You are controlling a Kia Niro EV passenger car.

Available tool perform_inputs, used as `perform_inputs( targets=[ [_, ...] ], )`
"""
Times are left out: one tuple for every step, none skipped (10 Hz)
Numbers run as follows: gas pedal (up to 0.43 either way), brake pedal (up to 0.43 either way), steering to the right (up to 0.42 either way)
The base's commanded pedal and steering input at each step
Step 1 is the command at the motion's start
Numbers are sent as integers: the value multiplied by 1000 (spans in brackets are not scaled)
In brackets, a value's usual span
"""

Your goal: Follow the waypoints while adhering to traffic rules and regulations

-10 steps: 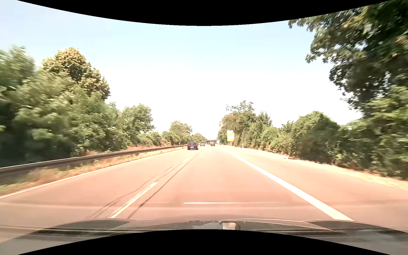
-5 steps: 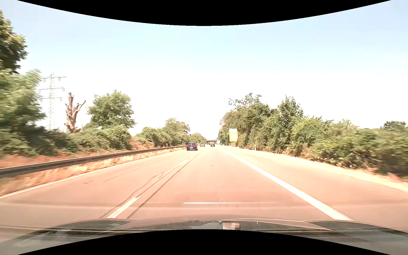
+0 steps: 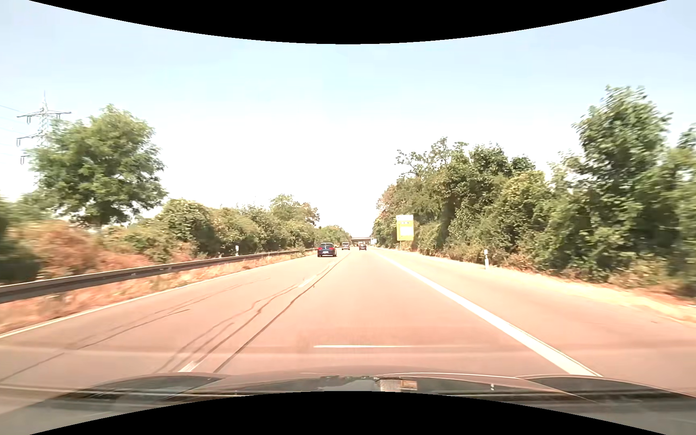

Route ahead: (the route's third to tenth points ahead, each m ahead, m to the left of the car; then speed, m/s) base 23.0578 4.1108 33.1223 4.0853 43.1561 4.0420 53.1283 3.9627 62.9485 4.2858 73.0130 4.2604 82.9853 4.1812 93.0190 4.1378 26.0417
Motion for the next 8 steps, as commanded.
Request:
perform_inputs(
  targets=[
    [197,0,-1],
    [197,0,-1],
    [197,0,-1],
    [197,0,-1],
    [197,0,-1],
    [197,0,-1],
    [189,0,-1],
    [189,0,-1]
  ],
)
